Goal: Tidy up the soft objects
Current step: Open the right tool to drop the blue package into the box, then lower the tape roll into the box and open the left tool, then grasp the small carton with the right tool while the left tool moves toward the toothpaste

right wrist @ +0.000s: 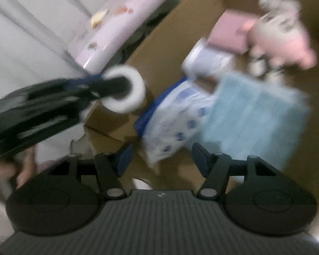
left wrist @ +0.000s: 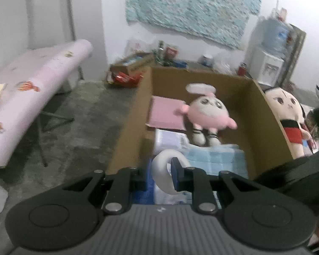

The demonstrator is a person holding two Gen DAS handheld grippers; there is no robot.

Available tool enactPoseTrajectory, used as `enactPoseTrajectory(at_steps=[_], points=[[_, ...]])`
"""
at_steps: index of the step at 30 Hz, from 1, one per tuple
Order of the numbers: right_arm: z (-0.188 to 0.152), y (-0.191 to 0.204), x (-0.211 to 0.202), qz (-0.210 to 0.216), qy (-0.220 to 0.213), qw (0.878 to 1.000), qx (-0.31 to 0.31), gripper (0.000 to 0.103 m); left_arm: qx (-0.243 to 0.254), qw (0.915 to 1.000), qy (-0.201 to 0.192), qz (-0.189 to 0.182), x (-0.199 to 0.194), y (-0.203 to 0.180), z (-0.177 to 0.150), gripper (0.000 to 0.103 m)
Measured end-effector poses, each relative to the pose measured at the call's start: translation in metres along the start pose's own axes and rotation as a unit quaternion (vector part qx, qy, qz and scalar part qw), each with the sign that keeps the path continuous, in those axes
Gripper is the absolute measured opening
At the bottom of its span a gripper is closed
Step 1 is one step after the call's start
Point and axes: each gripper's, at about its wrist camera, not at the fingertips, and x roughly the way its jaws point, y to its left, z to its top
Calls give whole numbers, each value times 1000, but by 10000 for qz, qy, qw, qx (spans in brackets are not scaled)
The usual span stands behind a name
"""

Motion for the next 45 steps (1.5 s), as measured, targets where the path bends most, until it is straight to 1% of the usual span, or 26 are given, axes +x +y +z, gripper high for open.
enactPoseTrajectory(at_steps=[3,6,9,11,13,16,18,21,24,26,27,28,31,33,36,37,39,41,43,45], points=[[-13,-22,-53,-51,-431,9991,19,61,25,9997,176,-172,21,-14,7,21],[-29,-46,-99,-249,-882,9958,-30,62,45,9990,260,-358,39,-32,22,21],[-41,-65,-122,-498,-1410,9888,14,62,49,9976,358,-595,63,-56,43,21],[-43,-73,-123,-556,-1690,9840,-16,61,126,9961,433,-757,83,-78,58,21],[-47,-75,-122,-731,-1893,9790,-200,61,271,9951,432,-843,101,-102,72,21],[-52,-73,-117,-838,-2015,9749,-431,61,649,9942,387,-772,133,-139,89,21],[-55,-72,-117,-852,-2066,9734,-506,60,725,9942,404,-683,157,-155,99,21],[-56,-75,-118,-795,-2078,9735,-522,61,591,9933,640,-761,195,-169,109,21],[-57,-78,-117,-756,-2094,9737,-491,61,328,9926,903,-739,227,-173,111,21],[-58,-83,-120,-827,-2139,9721,-487,61,231,9935,887,-668,237,-172,109,23],[-59,-83,-124,-831,-2152,9718,-484,61,288,9945,784,-630,236,-172,109,27],[-60,-86,-127,-861,-2194,9708,-451,61,340,9950,722,-603,233,-172,110,29],[-64,-94,-140,-918,-2324,9675,-387,61,232,9951,746,-613,221,-166,111,29],[-69,-99,-152,-1009,-2444,9637,-363,61,243,9954,692,-615,207,-162,111,29],[-81,-110,-175,-1195,-2677,9554,-367,61,437,9970,496,-402,170,-158,105,29],[-88,-116,-186,-1336,-2771,9508,-376,61,591,9971,372,-311,155,-159,101,29],[-105,-128,-203,-1603,-2919,9421,-397,61,1070,9941,73,-138,121,-169,92,29],[-123,-146,-223,-1966,-3052,9313,-288,62,1400,9899,-168,-123,88,-183,85,29],[-136,-168,-241,-2257,-3147,9219,-135,62,1531,9873,-297,-318,61,-196,79,29],[-144,-192,-258,-2656,-3289,9062,98,65,1572,9849,-373,-628,39,-214,77,29]])
